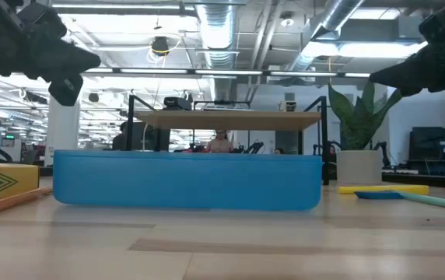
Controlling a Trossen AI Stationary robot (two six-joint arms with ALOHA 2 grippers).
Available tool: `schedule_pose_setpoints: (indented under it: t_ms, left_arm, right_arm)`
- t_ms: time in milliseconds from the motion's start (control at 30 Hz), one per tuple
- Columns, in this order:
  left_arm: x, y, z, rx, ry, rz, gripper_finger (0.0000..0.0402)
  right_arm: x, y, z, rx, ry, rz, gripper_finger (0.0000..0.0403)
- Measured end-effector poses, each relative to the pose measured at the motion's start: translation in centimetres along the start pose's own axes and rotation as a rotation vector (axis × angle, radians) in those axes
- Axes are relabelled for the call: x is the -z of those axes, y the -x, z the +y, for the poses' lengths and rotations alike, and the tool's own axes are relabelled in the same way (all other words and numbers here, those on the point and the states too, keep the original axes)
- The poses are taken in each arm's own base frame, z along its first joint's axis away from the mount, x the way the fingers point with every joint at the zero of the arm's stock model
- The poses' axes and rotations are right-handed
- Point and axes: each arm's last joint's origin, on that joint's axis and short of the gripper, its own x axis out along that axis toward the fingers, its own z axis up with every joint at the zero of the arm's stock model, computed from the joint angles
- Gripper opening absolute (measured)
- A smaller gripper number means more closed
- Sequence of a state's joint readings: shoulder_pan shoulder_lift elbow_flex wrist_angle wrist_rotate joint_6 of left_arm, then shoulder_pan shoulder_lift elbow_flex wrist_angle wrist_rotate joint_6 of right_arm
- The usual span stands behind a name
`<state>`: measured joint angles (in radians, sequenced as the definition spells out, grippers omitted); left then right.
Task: Pack school essentials
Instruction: Put the bottom yellow pen into the supply box
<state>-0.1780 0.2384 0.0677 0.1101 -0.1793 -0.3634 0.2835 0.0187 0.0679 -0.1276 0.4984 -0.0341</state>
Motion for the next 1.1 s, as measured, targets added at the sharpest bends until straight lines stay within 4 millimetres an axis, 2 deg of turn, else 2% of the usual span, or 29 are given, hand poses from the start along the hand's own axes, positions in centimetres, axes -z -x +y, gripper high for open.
schedule_pose_setpoints:
  t_ms: [300,667,833,1100]
  left_arm:
    - [-1.8,-1.8,-1.0,-0.062,-0.078,0.185,0.0002]
    - [-4.2,-4.0,-3.4,0.04,-0.099,0.36,0.0002]
    - [-4.3,-4.7,-4.7,0.03,-0.132,0.468,0.0002]
    - [-3.2,-5.4,-6.3,0.06,-0.155,0.552,0.0002]
  right_arm:
    - [0.0,0.0,0.0,0.0,-0.001,0.0,0.0033]
    - [0.0,0.0,0.0,0.0,0.0,0.0,0.0033]
    - [0.0,0.0,0.0,0.0,0.0,0.0,0.0033]
    - [0.0,0.0,0.0,0.0,0.0,0.0,0.0033]
